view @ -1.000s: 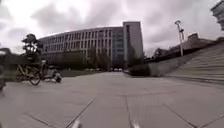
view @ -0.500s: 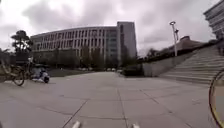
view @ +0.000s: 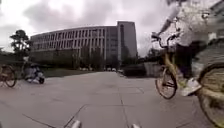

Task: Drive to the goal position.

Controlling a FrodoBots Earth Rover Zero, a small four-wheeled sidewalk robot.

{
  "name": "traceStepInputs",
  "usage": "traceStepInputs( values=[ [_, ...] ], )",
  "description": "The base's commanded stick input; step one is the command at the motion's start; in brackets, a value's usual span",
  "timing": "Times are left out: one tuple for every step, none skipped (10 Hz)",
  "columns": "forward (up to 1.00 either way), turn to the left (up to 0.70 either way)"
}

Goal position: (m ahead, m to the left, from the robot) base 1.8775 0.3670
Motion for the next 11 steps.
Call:
traceStepInputs(
  values=[
    [0.70, 0.00],
    [0.70, 0.00],
    [0.70, 0.00],
    [0.70, 0.00],
    [0.70, 0.00],
    [0.70, 0.00],
    [0.70, 0.00],
    [0.70, 0.00],
    [0.70, 0.00],
    [0.70, 0.00],
    [0.70, 0.00]
  ],
)
